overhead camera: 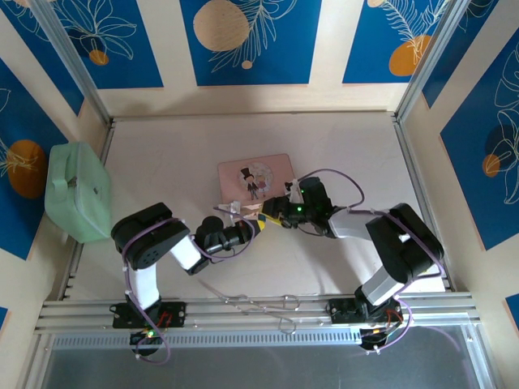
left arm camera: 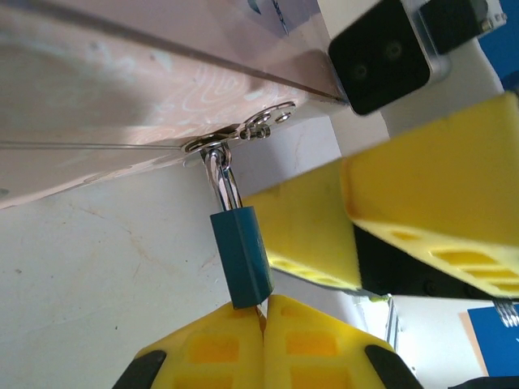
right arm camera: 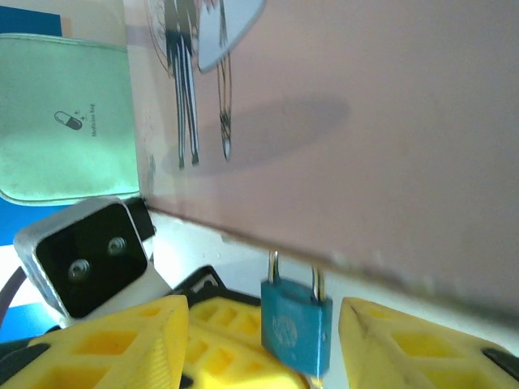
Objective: Unlock the padlock with the key
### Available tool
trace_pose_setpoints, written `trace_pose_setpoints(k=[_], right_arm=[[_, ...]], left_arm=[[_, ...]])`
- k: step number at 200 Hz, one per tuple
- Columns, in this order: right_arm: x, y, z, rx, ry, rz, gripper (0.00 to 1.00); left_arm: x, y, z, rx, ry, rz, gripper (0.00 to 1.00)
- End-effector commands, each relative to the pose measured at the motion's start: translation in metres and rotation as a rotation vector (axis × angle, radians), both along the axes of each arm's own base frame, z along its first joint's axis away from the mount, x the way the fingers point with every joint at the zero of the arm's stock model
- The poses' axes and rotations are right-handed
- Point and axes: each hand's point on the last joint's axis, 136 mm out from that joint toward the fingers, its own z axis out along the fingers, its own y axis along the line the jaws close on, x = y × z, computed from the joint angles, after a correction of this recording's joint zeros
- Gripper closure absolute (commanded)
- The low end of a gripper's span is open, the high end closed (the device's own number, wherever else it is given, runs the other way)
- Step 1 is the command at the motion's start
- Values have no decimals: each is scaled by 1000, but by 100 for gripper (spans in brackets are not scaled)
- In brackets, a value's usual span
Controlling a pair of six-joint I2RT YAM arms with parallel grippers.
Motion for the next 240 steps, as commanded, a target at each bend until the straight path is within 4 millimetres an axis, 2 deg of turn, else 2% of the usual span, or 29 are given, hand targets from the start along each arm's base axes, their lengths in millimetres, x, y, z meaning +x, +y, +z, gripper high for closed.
trace_pose_setpoints(k=[1,61,88,134,187,240], right_arm=[[-67,-42,-78,-215,436,-90,47],[-38,-23,-68,-129,350,-84,48],[-33,-17,-69,-129,352,-74,50],[-48,-20,-81,-160,403,-68,50],[-68,-39,-91,-264,505,-98,49],[-67,-33,-93,-265,512,-77,49]], left_arm=[[1,1,17,-63,-7,-10,100],[1,0,18,-66,-8,-14,100],[1,0,19,-69,-10,-16,100],[1,0,20,-71,-12,-16,100],[1,-1,22,-77,-14,-19,100],[1,0,23,-77,-18,-20,100]])
